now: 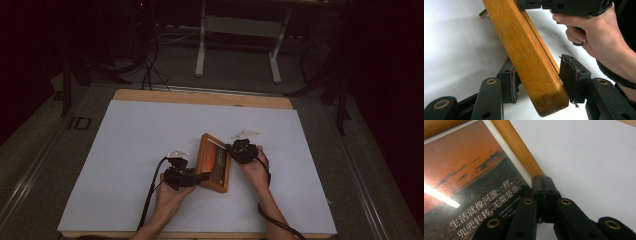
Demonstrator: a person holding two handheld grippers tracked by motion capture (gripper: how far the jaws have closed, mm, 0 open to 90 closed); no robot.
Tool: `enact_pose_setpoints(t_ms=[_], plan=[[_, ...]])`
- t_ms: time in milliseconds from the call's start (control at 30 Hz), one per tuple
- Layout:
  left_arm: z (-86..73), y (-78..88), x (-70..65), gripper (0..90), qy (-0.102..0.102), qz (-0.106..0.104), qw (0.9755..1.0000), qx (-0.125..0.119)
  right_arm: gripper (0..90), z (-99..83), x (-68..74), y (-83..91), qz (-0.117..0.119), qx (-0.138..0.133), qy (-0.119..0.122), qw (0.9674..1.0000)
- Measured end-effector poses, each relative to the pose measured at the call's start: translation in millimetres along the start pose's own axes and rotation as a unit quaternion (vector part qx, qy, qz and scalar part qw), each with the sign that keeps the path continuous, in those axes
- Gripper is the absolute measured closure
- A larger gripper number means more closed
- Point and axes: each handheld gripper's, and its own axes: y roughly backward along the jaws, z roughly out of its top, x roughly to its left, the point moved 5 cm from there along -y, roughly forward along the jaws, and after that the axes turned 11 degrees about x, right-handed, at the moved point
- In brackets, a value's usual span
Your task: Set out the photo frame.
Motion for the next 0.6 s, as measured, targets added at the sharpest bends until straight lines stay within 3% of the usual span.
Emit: enact_pose_setpoints(t_ms=[167, 333, 433, 600], plan=[[0.0, 0.0, -0.2, 52.3, 0.008, 0.0, 1.0, -0.001, 89.8, 0.0, 1.2, 0.8, -0.003, 0.004, 0.005, 1.0], [1.4, -0.9, 5.9, 55.7, 0.029, -0.003, 0.9996, 0.003, 88.4, -2.7, 2.0, 7.2, -0.014, 0.007, 0.012, 0.9998], [1.7, -1.4, 8.7, 58.3, 0.034, -0.003, 0.9994, 0.002, 81.8, -5.1, -0.5, 16.4, -0.017, 0.001, 0.01, 0.9998], [4.7, -1.5, 4.5, 60.6, 0.026, 0.0, 0.9996, -0.007, 74.1, -8.5, 1.2, 41.5, -0.018, -0.019, 0.02, 0.9994]])
